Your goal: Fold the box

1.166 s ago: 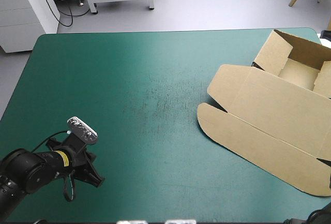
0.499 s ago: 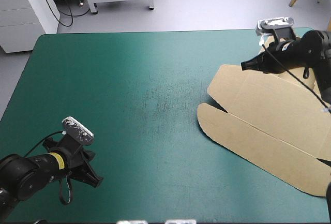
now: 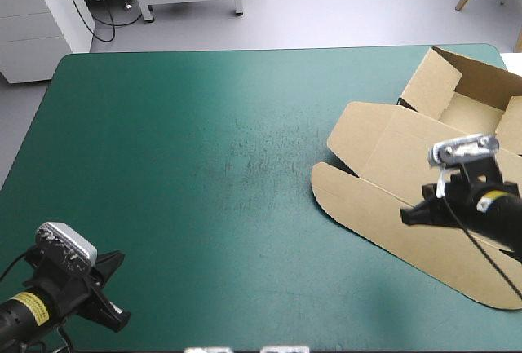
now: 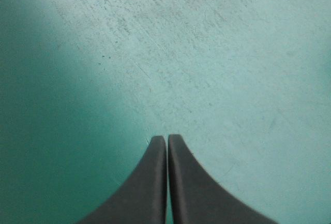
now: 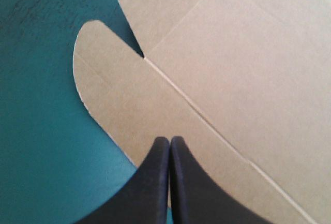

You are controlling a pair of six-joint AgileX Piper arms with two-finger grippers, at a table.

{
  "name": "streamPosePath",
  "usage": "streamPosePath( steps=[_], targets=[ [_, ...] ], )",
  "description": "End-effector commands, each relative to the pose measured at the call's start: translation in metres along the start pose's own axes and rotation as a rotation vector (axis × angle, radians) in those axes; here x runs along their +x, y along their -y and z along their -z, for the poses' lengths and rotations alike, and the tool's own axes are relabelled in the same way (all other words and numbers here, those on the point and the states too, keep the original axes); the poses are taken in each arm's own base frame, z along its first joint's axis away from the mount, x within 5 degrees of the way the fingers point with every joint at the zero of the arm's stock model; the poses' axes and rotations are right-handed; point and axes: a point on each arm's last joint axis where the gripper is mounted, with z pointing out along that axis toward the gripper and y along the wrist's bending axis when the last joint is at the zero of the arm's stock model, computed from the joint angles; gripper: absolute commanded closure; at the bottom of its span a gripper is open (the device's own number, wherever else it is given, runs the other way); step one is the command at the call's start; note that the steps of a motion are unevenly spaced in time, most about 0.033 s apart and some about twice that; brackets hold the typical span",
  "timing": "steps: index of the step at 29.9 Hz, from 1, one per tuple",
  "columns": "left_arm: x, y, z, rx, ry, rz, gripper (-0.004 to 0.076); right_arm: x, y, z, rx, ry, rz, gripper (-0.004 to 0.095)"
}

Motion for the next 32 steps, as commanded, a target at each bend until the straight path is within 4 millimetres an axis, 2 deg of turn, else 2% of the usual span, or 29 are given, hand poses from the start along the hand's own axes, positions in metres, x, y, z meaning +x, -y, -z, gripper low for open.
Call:
streamPosePath(
  steps=[1,6,10,15,25,32],
  targets=[
    [0.006,0.001,0.001,0.001,0.059,0.016,0.0734,0.027,-0.008,0.02,0.011,0.117,0.016,0.0926],
    [0.028,0.004,-0.008,0.003,0.035,0.015,0.0734,0.08,-0.018,0.032,0.019,0.182,0.026,0.0927],
    [0.037,0.005,-0.014,0.003,0.046,0.014,0.0734,0.106,-0.023,0.036,0.026,0.232,0.035,0.0927],
    [0.037,0.004,-0.012,-0.002,0.076,-0.008,0.0734,0.115,-0.027,0.054,0.043,0.344,0.053,0.0927],
    [0.038,0.003,-0.013,-0.015,0.062,-0.018,0.0734,0.125,-0.029,0.05,0.015,0.244,0.036,0.0927],
    [0.038,0.003,-0.013,-0.015,0.062,-0.018,0.0734,0.124,-0.029,0.05,0.017,0.25,0.036,0.0927]
  ],
)
